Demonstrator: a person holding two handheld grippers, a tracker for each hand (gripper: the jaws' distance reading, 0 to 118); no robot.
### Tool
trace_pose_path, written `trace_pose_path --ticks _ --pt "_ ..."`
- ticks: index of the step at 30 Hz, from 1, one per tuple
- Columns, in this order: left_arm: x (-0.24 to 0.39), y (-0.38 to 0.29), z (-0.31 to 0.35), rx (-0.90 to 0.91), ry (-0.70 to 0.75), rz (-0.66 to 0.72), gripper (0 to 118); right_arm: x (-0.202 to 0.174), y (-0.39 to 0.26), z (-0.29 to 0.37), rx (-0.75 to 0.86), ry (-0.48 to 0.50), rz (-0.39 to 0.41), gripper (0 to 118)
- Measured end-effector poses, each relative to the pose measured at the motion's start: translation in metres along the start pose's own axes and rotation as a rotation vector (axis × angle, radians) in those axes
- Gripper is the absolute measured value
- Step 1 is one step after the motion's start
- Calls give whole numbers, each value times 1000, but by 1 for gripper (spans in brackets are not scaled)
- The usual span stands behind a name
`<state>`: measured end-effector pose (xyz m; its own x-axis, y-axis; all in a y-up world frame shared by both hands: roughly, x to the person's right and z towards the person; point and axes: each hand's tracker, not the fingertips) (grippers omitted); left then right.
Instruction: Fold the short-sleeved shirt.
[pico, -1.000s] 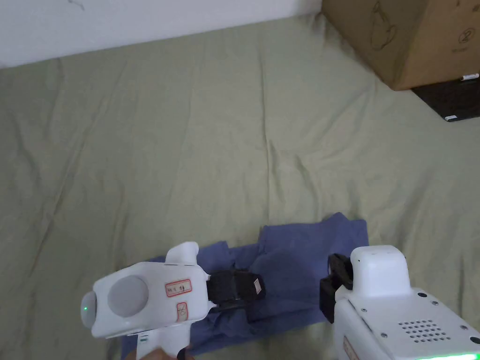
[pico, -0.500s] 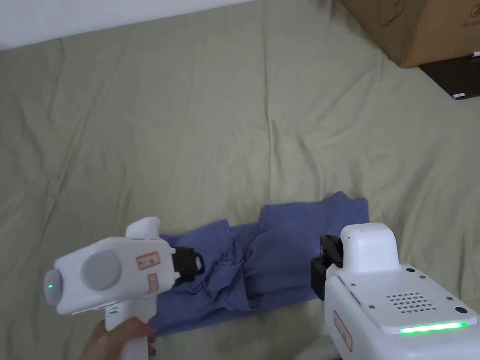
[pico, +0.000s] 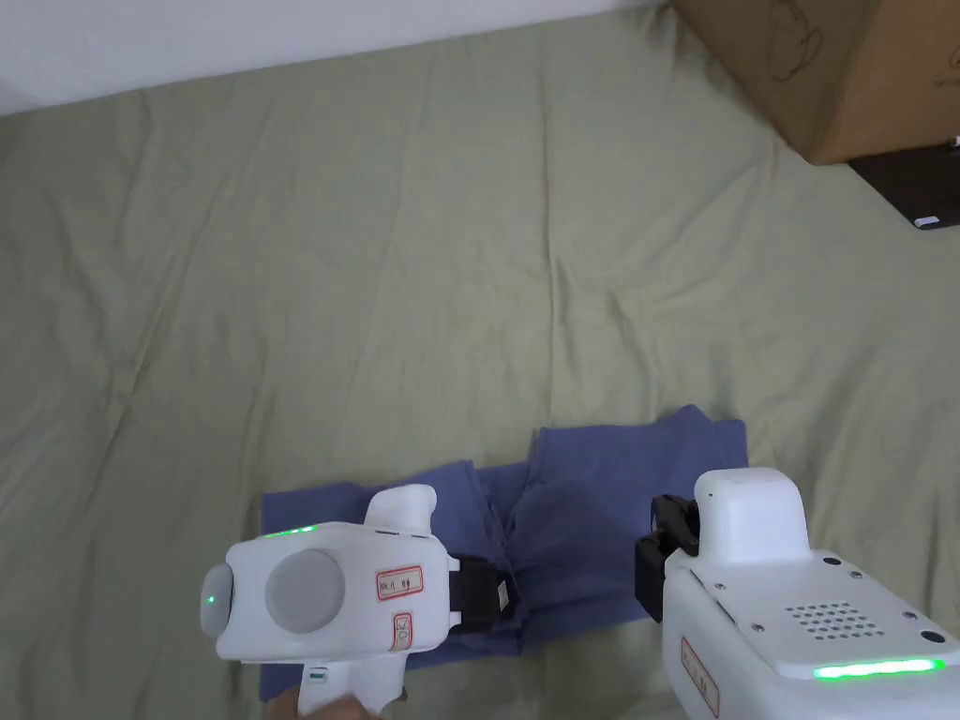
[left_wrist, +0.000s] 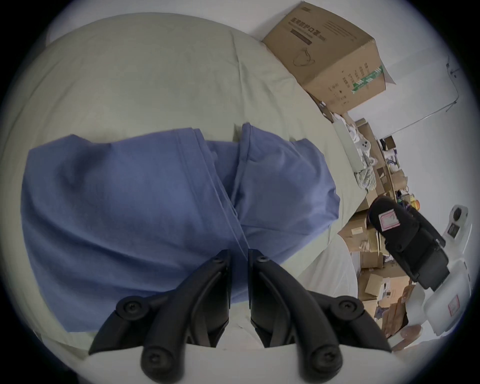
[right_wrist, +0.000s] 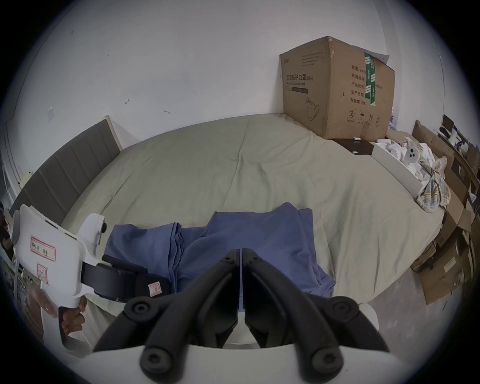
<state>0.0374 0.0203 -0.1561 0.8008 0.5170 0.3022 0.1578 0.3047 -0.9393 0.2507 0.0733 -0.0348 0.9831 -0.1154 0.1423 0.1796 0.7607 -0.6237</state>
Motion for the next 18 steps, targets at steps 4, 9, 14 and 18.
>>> trace_pose_path --ticks 4,9,14,18 --pt "-36 0 35 98 -113 191 52 -6 3 5 9 -1 20 2" --pt "-105 -13 100 285 -38 345 95 -18 5 8 -6 7 53 2" --pt "-158 -38 128 331 -49 429 95 -39 2 6 -24 37 118 2" --pt "-175 -51 105 232 -102 456 95 -53 2 4 -59 75 153 2"
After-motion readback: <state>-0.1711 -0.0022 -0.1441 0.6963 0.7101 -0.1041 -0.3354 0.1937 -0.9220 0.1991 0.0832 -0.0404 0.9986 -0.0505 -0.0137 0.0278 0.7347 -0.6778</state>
